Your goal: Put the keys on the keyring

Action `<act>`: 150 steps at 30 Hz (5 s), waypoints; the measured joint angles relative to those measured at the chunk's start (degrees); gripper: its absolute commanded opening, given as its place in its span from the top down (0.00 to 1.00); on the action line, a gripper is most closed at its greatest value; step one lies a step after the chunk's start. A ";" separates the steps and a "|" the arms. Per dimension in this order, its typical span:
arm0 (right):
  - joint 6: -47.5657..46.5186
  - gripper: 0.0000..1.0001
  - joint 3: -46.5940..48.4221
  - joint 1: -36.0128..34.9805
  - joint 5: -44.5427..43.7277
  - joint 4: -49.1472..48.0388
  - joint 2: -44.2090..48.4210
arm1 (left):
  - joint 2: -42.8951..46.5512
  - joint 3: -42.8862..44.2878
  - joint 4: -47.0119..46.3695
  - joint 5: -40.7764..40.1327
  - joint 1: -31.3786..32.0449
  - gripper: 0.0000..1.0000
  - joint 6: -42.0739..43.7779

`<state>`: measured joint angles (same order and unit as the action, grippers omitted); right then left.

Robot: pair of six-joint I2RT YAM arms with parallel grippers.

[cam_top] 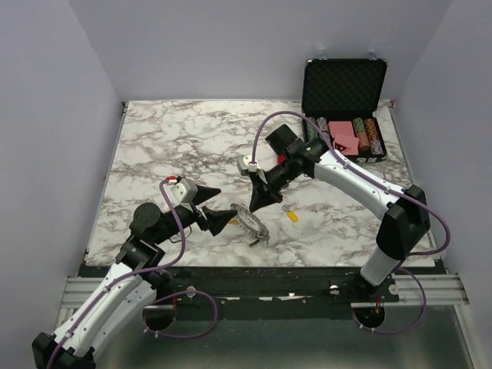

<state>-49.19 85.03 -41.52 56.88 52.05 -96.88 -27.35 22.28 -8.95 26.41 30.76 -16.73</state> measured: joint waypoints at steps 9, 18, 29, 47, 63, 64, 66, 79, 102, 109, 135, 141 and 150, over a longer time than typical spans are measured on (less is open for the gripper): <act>-0.39 1.00 0.11 0.00 0.02 0.39 0.00 | -0.02 -0.07 0.00 0.00 0.00 0.04 0.02; -0.44 1.00 0.22 0.00 0.02 0.63 0.00 | -0.02 -0.24 -0.02 0.00 0.00 0.04 0.04; -1.11 1.00 0.31 -0.02 0.00 1.27 -0.07 | -0.04 -0.24 -0.57 0.00 0.00 0.04 0.02; -1.70 1.00 0.96 0.00 0.02 1.64 -0.31 | -0.04 -0.24 -0.83 0.00 0.00 0.04 0.02; -5.18 1.00 4.90 -0.02 -0.04 6.14 -2.51 | -1.86 -2.21 -6.01 2.91 0.00 0.19 2.01; -5.64 1.00 5.18 -0.02 -0.04 6.54 -2.69 | -2.49 -2.21 -6.60 3.28 0.02 0.22 2.62; -6.25 1.00 5.44 -0.02 -0.04 7.32 -2.89 | -3.54 -2.21 -7.67 3.93 0.02 0.29 3.69; -7.87 1.00 6.32 -0.02 0.02 9.31 -3.85 | -12.46 -2.14 -8.31 5.64 1.86 0.43 9.09; -7.87 1.00 6.43 -0.02 0.24 9.38 -3.87 | -16.13 -1.07 -8.28 6.88 5.03 0.60 11.69; -7.85 1.00 6.43 -0.02 0.42 9.35 -3.87 | -16.94 -1.05 -9.29 7.32 5.46 0.66 11.23; -7.37 1.00 6.43 -0.02 0.87 9.33 -4.00 | -19.15 -0.17 -10.69 9.03 6.14 0.76 10.64; -7.26 1.00 6.43 -0.02 1.03 9.35 -4.00 | -19.87 0.24 -10.67 9.01 6.36 0.79 10.67; -7.21 1.00 6.43 -0.02 1.03 9.53 -4.00 | -20.41 0.50 -10.64 8.94 6.45 1.00 10.73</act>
<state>-56.40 91.46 -41.54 57.91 61.58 -100.88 -47.77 22.79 -19.59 35.35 37.21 -6.00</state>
